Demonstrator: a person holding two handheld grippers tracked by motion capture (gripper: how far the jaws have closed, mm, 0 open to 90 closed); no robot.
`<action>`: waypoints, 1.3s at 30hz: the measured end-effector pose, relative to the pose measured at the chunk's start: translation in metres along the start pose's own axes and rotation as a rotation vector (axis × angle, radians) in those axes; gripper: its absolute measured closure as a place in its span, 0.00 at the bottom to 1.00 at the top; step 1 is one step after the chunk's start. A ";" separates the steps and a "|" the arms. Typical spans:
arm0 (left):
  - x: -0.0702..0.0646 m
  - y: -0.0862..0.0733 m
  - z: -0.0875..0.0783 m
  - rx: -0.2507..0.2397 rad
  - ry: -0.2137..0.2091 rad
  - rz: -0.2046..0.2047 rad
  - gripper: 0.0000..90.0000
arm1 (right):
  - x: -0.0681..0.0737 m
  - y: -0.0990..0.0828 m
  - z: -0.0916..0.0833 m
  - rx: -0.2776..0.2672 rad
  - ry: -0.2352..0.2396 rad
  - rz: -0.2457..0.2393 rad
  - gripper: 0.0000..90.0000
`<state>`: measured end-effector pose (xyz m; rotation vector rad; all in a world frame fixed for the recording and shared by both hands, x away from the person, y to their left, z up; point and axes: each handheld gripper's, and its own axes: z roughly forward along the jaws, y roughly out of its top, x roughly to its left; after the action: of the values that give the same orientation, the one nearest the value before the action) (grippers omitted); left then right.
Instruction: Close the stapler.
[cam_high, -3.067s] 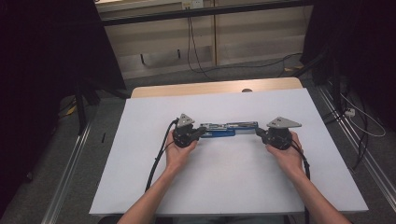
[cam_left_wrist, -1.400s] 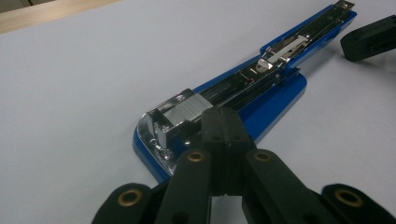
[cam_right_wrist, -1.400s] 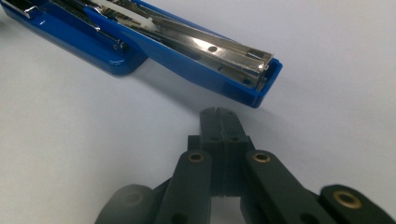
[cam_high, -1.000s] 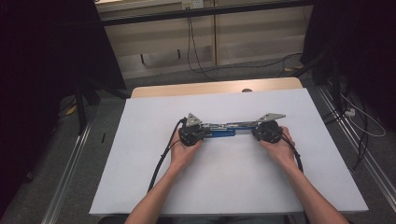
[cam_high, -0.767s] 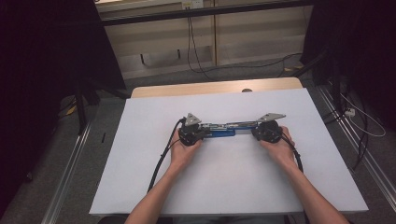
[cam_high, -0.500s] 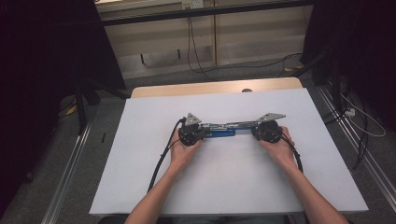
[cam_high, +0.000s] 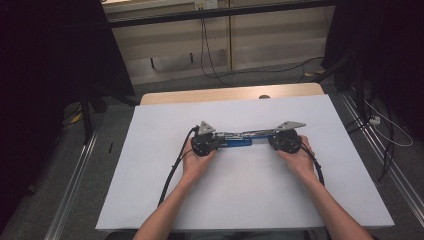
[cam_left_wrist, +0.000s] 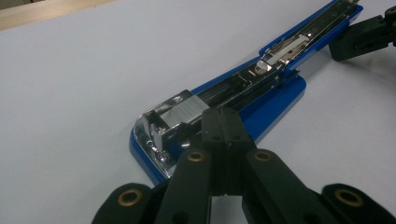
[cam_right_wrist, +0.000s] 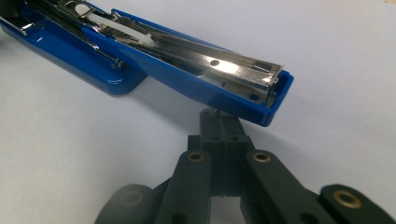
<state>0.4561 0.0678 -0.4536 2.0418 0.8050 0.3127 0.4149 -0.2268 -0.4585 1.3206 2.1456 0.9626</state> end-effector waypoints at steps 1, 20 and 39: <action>0.000 0.000 0.000 -0.002 -0.003 -0.003 1.00 | 0.000 0.000 0.000 -0.004 -0.002 0.003 1.00; -0.002 0.000 -0.001 0.001 0.018 0.014 1.00 | 0.004 0.005 -0.009 -0.119 -0.018 0.002 1.00; -0.003 0.000 -0.002 0.002 -0.001 0.036 0.90 | 0.003 0.001 -0.011 -0.153 0.016 0.026 0.95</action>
<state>0.4527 0.0669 -0.4527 2.0600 0.7682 0.3309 0.4062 -0.2273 -0.4506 1.2740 2.0264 1.1266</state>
